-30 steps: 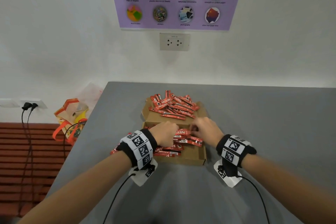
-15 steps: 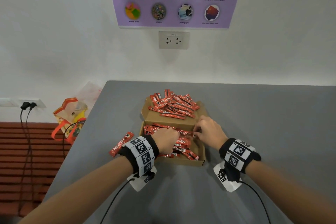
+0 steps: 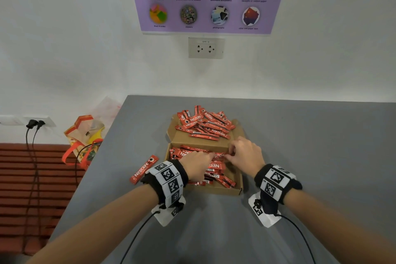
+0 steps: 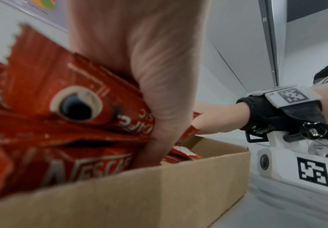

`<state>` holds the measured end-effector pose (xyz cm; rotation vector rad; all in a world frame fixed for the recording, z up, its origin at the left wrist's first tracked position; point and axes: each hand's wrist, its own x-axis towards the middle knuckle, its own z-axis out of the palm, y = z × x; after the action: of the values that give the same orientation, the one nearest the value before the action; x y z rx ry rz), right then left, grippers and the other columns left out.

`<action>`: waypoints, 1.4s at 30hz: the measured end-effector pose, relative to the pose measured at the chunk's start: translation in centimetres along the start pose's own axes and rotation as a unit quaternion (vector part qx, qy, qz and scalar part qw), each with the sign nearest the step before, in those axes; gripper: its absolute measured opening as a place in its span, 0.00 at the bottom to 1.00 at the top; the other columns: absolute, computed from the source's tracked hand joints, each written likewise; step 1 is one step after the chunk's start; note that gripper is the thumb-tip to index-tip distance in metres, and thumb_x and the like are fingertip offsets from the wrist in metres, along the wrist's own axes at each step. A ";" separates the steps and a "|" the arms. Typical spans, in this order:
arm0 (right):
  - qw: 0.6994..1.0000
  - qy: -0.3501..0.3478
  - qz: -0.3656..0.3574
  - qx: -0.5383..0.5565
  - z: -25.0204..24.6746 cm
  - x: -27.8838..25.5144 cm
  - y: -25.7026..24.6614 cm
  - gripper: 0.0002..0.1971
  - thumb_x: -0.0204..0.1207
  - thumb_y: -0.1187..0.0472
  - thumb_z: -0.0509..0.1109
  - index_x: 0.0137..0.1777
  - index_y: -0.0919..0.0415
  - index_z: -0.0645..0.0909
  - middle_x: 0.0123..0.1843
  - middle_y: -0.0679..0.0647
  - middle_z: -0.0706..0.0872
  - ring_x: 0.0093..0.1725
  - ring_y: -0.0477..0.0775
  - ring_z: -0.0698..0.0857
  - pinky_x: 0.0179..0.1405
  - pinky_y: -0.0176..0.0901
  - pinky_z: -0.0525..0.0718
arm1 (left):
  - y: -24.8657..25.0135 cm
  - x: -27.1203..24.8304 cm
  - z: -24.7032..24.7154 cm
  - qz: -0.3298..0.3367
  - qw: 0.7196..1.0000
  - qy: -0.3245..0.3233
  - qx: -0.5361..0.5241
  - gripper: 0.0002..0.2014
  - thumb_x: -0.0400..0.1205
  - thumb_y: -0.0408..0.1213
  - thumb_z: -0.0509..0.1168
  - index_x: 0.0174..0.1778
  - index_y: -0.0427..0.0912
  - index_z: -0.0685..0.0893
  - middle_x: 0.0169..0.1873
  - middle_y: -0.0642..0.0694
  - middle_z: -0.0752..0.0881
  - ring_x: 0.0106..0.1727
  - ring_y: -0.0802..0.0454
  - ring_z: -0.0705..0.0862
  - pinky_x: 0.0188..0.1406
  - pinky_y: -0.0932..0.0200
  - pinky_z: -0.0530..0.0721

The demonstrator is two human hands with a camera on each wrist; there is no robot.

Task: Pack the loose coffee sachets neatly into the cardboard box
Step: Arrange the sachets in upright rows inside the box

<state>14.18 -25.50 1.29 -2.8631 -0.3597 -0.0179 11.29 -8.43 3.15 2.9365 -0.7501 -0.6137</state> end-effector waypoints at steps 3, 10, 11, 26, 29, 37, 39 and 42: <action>1.000 0.003 0.013 0.000 0.3 0.3 -0.1 0.14 0.71 0.47 0.74 0.36 0.54 0.76 0.44 0.48 0.78 0.42 0.48 0.79 0.38 0.38 0.76 | 0.0 0.1 -0.1 -0.001 1.000 -0.006 0.005 0.34 0.75 0.25 0.64 0.78 0.36 0.61 0.66 0.36 0.79 0.64 0.38 0.79 0.63 0.46 0.80; 1.000 0.016 0.022 0.010 0.7 0.4 -0.2 0.14 0.71 0.52 0.75 0.34 0.55 0.72 0.41 0.48 0.76 0.38 0.48 0.76 0.35 0.36 0.70 | 0.2 0.2 -0.6 -0.018 0.999 -0.030 -0.011 0.32 0.76 0.25 0.63 0.78 0.38 0.63 0.65 0.37 0.75 0.65 0.38 0.77 0.62 0.49 0.79; 1.000 0.016 0.022 0.009 0.7 0.4 -0.2 0.15 0.71 0.53 0.75 0.34 0.55 0.72 0.41 0.48 0.76 0.38 0.48 0.76 0.35 0.36 0.71 | 0.2 0.2 -0.7 -0.020 0.999 -0.035 -0.010 0.33 0.76 0.25 0.63 0.79 0.38 0.62 0.66 0.37 0.74 0.66 0.38 0.76 0.63 0.49 0.78; 0.996 0.029 0.008 0.079 -1.3 0.1 1.0 0.11 0.77 0.49 0.69 0.41 0.56 0.78 0.40 0.46 0.79 0.40 0.47 0.79 0.39 0.37 0.74 | -1.5 -1.1 -2.6 -0.025 0.979 0.082 -0.184 0.37 0.74 0.24 0.67 0.79 0.47 0.63 0.63 0.46 0.72 0.57 0.50 0.77 0.57 0.56 0.83; 0.983 0.002 -0.020 0.185 -2.1 -0.2 0.7 0.09 0.80 0.54 0.65 0.55 0.59 0.81 0.48 0.48 0.83 0.45 0.47 0.83 0.45 0.38 0.81 | -2.1 -1.8 -4.5 -0.011 0.935 0.186 -0.303 0.30 0.76 0.26 0.68 0.74 0.42 0.69 0.53 0.49 0.80 0.44 0.60 0.82 0.40 0.68 0.83; 0.926 -0.120 -0.134 0.331 -2.9 -0.8 -3.8 0.14 0.84 0.55 0.59 0.61 0.63 0.80 0.55 0.51 0.85 0.53 0.48 0.84 0.57 0.39 0.80 | -1.4 -1.3 -5.1 -0.069 0.791 0.360 -0.489 0.14 0.75 0.31 0.71 0.53 0.48 0.79 0.43 0.51 0.87 0.45 0.54 0.86 0.49 0.60 0.82; 0.922 -0.095 -0.115 0.357 -3.0 -0.9 -4.3 0.15 0.83 0.55 0.61 0.61 0.64 0.80 0.53 0.51 0.86 0.52 0.48 0.85 0.54 0.35 0.80 | -1.4 -1.1 -4.8 -0.084 0.774 0.384 -0.497 0.13 0.75 0.31 0.71 0.52 0.47 0.80 0.41 0.52 0.86 0.44 0.56 0.85 0.49 0.61 0.80; 0.920 -0.057 -0.099 0.376 -3.0 -1.0 -4.8 0.12 0.81 0.57 0.65 0.48 0.68 0.79 0.39 0.55 0.87 0.38 0.50 0.88 0.38 0.34 0.83 | -1.3 -0.9 -4.2 -0.111 0.750 0.410 -0.507 0.12 0.75 0.33 0.72 0.52 0.44 0.81 0.43 0.50 0.87 0.46 0.54 0.86 0.55 0.53 0.83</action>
<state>12.06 -21.97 5.31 -2.0623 -0.5393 0.2049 12.82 -7.11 7.17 1.8910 0.0796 0.2694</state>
